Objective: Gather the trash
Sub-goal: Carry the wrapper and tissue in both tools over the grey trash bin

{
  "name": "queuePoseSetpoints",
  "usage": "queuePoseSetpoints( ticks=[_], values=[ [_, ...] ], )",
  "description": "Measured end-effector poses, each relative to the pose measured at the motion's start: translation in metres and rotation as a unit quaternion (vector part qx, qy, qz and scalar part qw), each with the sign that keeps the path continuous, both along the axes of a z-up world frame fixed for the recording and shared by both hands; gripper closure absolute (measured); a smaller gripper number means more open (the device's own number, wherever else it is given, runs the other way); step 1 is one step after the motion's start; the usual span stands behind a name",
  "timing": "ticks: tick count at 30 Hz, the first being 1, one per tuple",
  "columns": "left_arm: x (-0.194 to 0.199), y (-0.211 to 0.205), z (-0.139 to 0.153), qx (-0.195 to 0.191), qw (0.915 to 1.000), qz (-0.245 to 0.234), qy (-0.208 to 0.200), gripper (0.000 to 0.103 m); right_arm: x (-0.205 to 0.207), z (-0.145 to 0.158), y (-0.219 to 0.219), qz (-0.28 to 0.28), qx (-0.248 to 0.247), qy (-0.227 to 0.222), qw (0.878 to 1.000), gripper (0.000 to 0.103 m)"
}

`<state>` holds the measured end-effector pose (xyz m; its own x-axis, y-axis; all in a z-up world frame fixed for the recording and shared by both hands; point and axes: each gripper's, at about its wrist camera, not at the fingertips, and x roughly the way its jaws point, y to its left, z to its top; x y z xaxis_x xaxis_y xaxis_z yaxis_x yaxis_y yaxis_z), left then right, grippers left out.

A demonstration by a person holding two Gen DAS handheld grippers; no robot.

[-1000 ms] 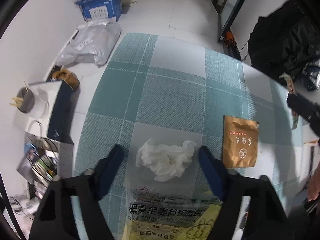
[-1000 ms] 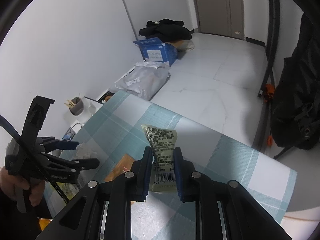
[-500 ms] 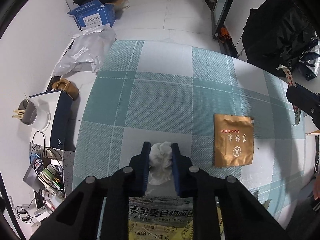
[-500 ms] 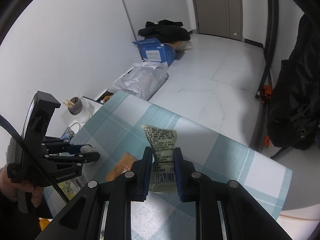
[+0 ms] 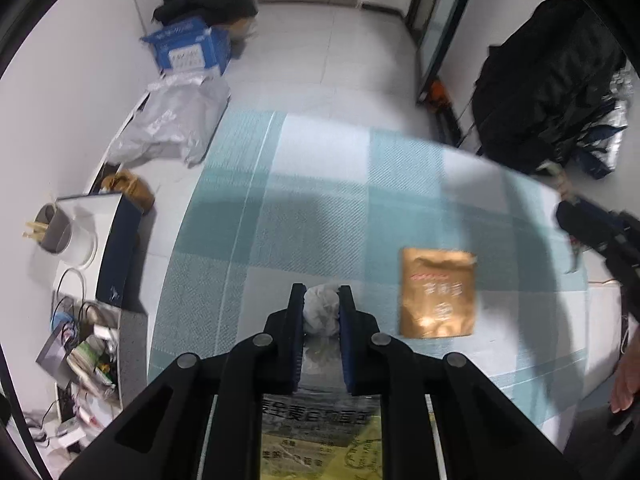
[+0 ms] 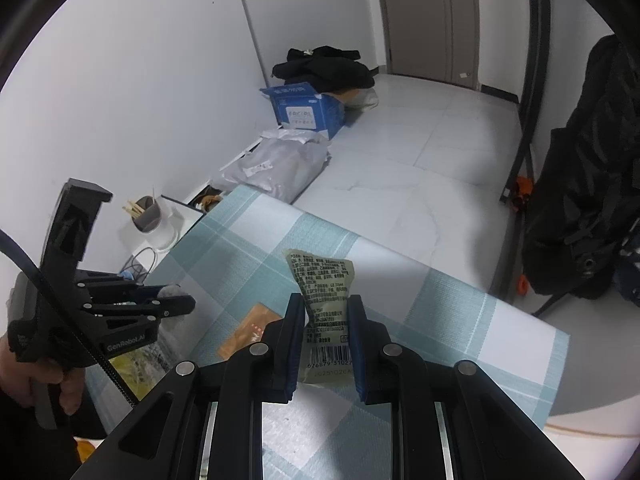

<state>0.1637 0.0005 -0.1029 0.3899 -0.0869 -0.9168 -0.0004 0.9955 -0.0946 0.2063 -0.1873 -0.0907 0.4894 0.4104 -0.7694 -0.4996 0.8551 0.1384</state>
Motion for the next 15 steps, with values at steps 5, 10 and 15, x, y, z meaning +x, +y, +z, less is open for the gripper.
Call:
queuePoseSetpoints(
  ticks=[5,10,15],
  values=[
    [-0.009,0.001,0.020,-0.023,0.9990,0.006,-0.039,0.092,-0.010,0.009,-0.007,-0.017,0.017,0.006,1.000,0.083],
    [-0.020,0.004,0.039,-0.042,0.9964,0.006,-0.073,0.093,-0.031,0.029,-0.019,-0.032,0.040,-0.010,0.999,0.083],
    [-0.036,0.007,0.058,-0.085,0.9917,0.018,-0.095,0.093,-0.053,0.047,-0.030,-0.041,0.055,-0.021,0.997,0.083]
  ],
)
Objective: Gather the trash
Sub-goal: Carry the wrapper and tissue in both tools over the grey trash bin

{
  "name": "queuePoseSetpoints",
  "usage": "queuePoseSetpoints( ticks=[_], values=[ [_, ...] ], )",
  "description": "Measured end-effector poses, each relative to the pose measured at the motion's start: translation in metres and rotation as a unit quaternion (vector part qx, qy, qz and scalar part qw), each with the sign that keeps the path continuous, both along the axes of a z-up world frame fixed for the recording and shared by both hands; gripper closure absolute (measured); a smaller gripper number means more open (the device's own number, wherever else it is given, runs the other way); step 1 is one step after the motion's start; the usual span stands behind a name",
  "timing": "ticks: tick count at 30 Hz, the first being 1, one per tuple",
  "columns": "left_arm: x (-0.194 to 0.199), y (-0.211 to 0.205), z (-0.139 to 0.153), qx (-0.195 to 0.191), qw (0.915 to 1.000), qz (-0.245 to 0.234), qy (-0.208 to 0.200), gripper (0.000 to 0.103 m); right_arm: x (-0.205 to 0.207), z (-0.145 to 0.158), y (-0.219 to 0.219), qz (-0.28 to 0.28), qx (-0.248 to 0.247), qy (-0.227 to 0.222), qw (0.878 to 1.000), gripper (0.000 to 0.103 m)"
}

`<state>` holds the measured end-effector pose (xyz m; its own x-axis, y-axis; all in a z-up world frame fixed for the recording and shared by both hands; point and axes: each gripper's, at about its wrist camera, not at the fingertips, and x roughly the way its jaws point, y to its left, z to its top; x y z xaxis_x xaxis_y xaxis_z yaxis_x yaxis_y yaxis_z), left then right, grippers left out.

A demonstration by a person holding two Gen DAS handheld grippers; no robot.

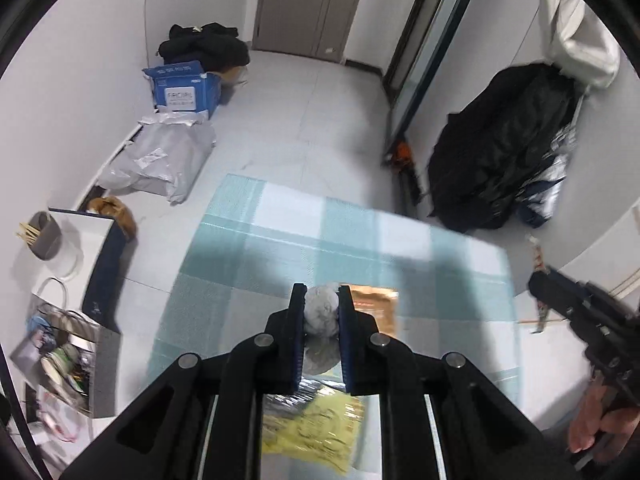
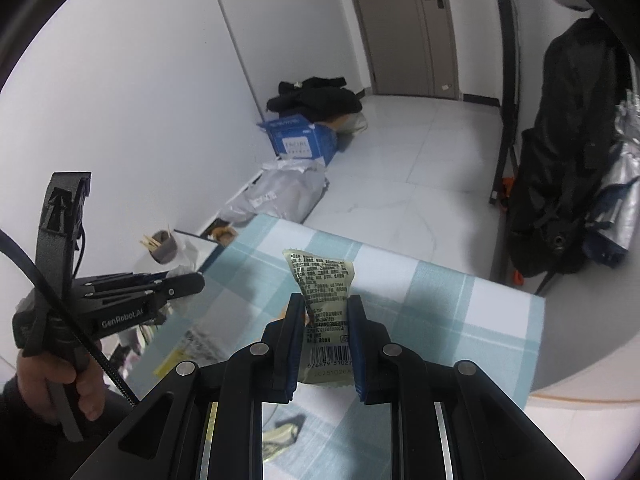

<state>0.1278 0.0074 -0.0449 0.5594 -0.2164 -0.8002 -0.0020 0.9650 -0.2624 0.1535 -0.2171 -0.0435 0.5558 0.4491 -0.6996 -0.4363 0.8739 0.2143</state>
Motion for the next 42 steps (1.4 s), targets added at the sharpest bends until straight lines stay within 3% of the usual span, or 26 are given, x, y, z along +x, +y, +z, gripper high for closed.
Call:
queuePoseSetpoints(
  ticks=[4,17,24,32,36,42],
  values=[
    [-0.014,-0.011,0.024,-0.002,0.9992,-0.006,-0.038,0.093,-0.021,0.019,-0.011,-0.007,0.008,-0.017,1.000,0.083],
    [-0.052,-0.061,0.081,-0.027,0.9928,-0.044,-0.108,0.093,-0.086,0.087,-0.066,-0.034,0.021,-0.083,0.996,0.083],
    [-0.061,-0.105,0.097,-0.047,0.9880,-0.084,-0.121,0.093,-0.114,0.112,-0.114,-0.068,0.025,-0.112,0.991,0.083],
    [-0.058,-0.173,0.099,-0.074,0.9788,-0.152,-0.115,0.093,-0.141,0.115,-0.187,-0.129,0.018,-0.123,0.984,0.083],
    [-0.057,-0.207,0.089,-0.087,0.9729,-0.189,-0.100,0.093,-0.149,0.105,-0.232,-0.174,0.040,-0.108,0.978,0.083],
    [-0.055,-0.259,0.063,-0.071,0.9658,-0.239,-0.070,0.093,-0.155,0.078,-0.287,-0.228,0.046,-0.086,0.969,0.083]
  ],
)
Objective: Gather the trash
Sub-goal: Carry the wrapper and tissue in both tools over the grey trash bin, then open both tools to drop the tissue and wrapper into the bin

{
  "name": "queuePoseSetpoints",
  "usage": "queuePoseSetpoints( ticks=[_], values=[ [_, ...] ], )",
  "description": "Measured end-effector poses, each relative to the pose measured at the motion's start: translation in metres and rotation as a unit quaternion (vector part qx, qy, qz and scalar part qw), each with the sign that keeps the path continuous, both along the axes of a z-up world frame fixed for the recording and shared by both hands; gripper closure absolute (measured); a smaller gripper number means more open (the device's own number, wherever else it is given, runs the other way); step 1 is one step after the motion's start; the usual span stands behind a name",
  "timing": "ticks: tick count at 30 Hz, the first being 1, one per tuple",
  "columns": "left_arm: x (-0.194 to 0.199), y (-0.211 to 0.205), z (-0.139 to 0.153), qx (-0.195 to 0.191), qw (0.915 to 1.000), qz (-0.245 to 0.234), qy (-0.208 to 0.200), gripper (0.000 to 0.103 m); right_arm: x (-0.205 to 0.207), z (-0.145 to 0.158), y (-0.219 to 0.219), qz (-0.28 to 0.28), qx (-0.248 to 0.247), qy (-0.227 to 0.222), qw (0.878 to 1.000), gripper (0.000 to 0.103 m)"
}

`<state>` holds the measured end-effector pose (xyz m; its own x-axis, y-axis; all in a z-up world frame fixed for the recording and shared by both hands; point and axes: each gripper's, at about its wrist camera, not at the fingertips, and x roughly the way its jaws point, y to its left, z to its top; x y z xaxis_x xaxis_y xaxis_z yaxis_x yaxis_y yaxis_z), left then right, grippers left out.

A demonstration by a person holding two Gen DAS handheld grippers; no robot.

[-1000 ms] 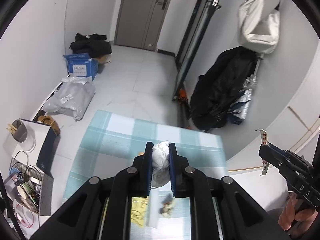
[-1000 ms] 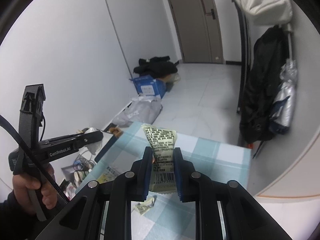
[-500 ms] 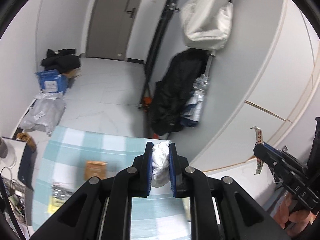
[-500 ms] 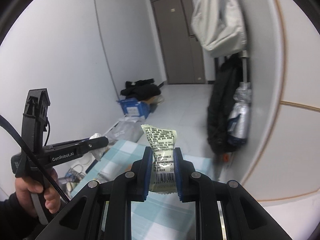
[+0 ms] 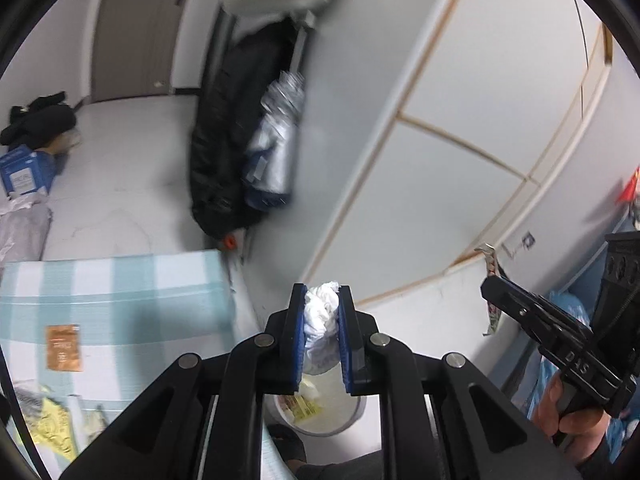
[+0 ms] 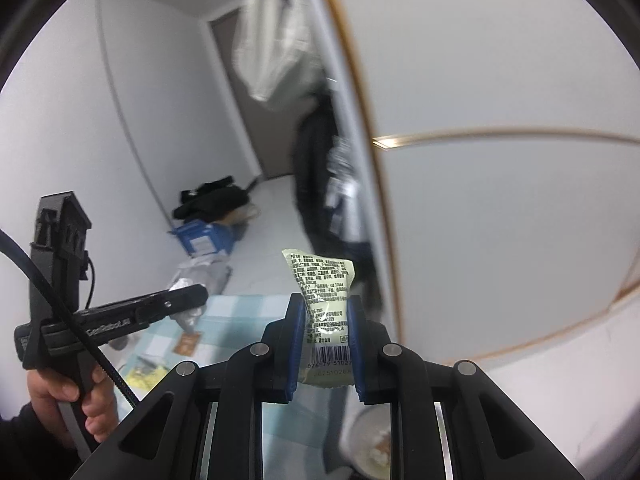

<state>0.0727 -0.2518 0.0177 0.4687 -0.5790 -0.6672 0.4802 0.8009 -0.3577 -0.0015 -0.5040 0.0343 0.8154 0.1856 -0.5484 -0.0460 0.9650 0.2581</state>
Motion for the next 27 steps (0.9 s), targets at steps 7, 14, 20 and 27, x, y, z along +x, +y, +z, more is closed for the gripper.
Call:
queuePoseSetpoints(
  ticks=[7,14,20,27],
  values=[
    [0.013,-0.061,-0.049,0.025,0.9943,-0.078,0.069,0.093,0.002,-0.051,-0.050,-0.041,0.030,0.051,0.997,0.083],
    [0.019,-0.104,-0.104,0.063,0.9825,-0.117,0.130,0.093,0.007,-0.118,-0.080,-0.063,0.064,0.115,0.989,0.083],
    [0.019,-0.125,-0.152,0.088,0.9671,-0.138,0.195,0.093,0.016,-0.175,-0.092,-0.070,0.105,0.170,0.977,0.083],
    [0.022,-0.144,-0.195,0.116,0.9431,-0.153,0.272,0.093,0.027,-0.240,-0.099,-0.070,0.166,0.237,0.955,0.083]
  ],
)
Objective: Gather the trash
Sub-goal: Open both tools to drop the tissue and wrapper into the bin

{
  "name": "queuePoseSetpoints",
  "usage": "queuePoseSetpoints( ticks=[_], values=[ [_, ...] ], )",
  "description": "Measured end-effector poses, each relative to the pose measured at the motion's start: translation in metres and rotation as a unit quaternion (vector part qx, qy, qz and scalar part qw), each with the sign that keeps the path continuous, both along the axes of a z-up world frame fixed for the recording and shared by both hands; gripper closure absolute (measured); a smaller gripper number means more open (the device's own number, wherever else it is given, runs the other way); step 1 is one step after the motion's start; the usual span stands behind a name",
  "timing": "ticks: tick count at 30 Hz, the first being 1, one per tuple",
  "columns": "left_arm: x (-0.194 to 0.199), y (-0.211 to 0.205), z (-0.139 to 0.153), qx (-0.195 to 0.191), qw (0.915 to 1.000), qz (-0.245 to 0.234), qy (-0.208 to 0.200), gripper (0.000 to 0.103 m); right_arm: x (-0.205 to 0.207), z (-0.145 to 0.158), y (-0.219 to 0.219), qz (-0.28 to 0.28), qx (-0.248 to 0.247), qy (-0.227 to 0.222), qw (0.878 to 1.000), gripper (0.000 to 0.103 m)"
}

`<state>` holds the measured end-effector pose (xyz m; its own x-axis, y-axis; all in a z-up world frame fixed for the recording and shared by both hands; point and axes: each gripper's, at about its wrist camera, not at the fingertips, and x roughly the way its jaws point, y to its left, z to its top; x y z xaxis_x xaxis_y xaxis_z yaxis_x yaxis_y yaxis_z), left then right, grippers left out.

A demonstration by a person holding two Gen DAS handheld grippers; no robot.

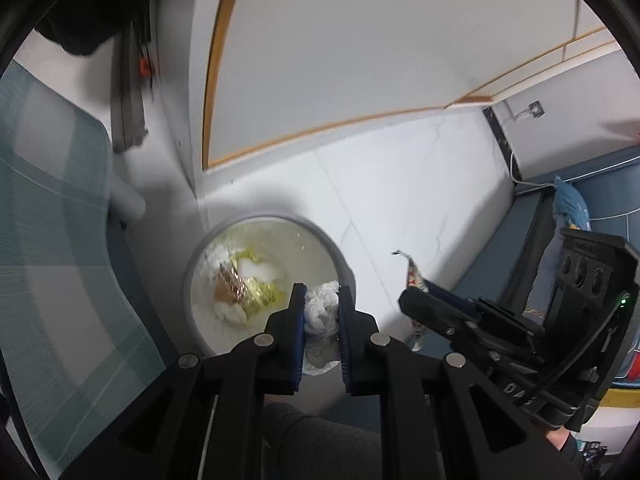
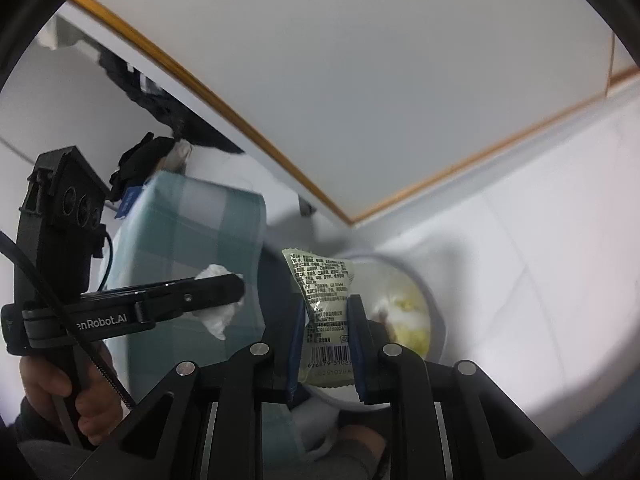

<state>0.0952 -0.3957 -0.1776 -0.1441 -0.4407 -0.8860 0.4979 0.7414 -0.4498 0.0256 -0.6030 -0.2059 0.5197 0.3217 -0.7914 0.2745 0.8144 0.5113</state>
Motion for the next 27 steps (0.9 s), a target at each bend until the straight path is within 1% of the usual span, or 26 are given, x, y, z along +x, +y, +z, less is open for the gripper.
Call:
queuePoseSetpoints(
  ticks=[5,9,14,17,20,22,24,26,27],
  values=[
    [0.006,0.000,-0.016,0.010,0.9992,0.005,0.040,0.093,-0.002,-0.039,-0.002,-0.009,0.031,0.035,0.999,0.083],
    [0.011,0.003,-0.030,0.016,0.9967,0.024,0.076,0.093,-0.002,-0.059,0.001,-0.005,0.046,0.051,0.998,0.083],
    [0.012,0.000,-0.039,0.032,0.9948,0.035,0.091,0.091,0.011,-0.080,0.009,-0.010,0.061,0.072,0.995,0.083],
    [0.014,0.000,-0.047,0.042,0.9931,0.042,0.101,0.091,0.010,-0.090,0.012,-0.006,0.064,0.083,0.994,0.083],
    [0.015,0.000,-0.052,0.057,0.9912,0.048,0.110,0.085,0.017,-0.096,0.022,-0.001,0.065,0.092,0.994,0.081],
    [0.014,-0.001,-0.056,0.070,0.9901,0.045,0.113,0.076,0.021,-0.101,0.026,0.005,0.066,0.096,0.993,0.080],
    [0.013,0.000,-0.057,0.074,0.9900,0.042,0.112,0.072,0.023,-0.100,0.032,0.020,0.053,0.092,0.994,0.080],
    [0.013,0.000,-0.057,0.076,0.9903,0.042,0.108,0.064,0.022,-0.098,0.034,0.028,0.040,0.086,0.995,0.080],
    [0.013,0.001,-0.056,0.077,0.9906,0.044,0.104,0.056,0.022,-0.099,0.035,0.031,0.043,0.086,0.995,0.079]
  ],
)
